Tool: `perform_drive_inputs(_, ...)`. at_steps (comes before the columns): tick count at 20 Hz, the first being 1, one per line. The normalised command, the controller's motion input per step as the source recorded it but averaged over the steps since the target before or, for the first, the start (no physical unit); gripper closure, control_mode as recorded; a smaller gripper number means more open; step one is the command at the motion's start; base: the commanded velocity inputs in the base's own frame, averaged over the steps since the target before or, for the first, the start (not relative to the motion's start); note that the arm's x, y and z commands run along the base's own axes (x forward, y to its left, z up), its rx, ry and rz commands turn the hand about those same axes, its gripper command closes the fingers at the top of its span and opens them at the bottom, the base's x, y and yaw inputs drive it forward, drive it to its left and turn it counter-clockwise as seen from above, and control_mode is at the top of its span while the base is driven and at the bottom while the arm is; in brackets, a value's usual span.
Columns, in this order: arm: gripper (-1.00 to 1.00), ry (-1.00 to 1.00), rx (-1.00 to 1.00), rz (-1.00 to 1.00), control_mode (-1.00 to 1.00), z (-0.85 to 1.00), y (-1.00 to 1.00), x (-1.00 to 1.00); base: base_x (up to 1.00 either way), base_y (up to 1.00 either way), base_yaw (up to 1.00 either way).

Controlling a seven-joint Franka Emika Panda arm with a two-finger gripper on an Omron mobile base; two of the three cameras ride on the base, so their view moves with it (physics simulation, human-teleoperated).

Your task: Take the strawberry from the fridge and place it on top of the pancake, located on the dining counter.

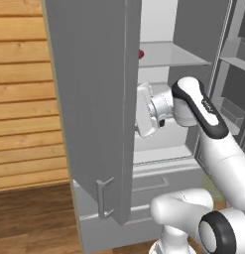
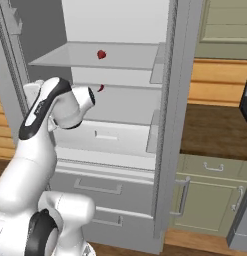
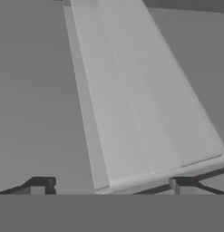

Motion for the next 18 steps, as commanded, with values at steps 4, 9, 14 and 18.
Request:
perform_drive_inputs(4,-1.0,-0.05,0.0,0.0,-1.0,0.0,0.64,-0.09,0.0,0.0,0.0)
perform_drive_inputs(9,-1.0,0.0,-0.04,0.0,-1.0,0.0,0.92,0.0,0.0,0.0,0.0)
perform_drive_inputs(14,-1.0,0.03,-0.07,0.0,-1.0,0.0,0.94,-0.03,0.0,0.0,0.0)
perform_drive_inputs(18,-1.0,0.02,-0.06,0.0,-1.0,0.0,0.87,-0.01,0.0,0.0,0.0)
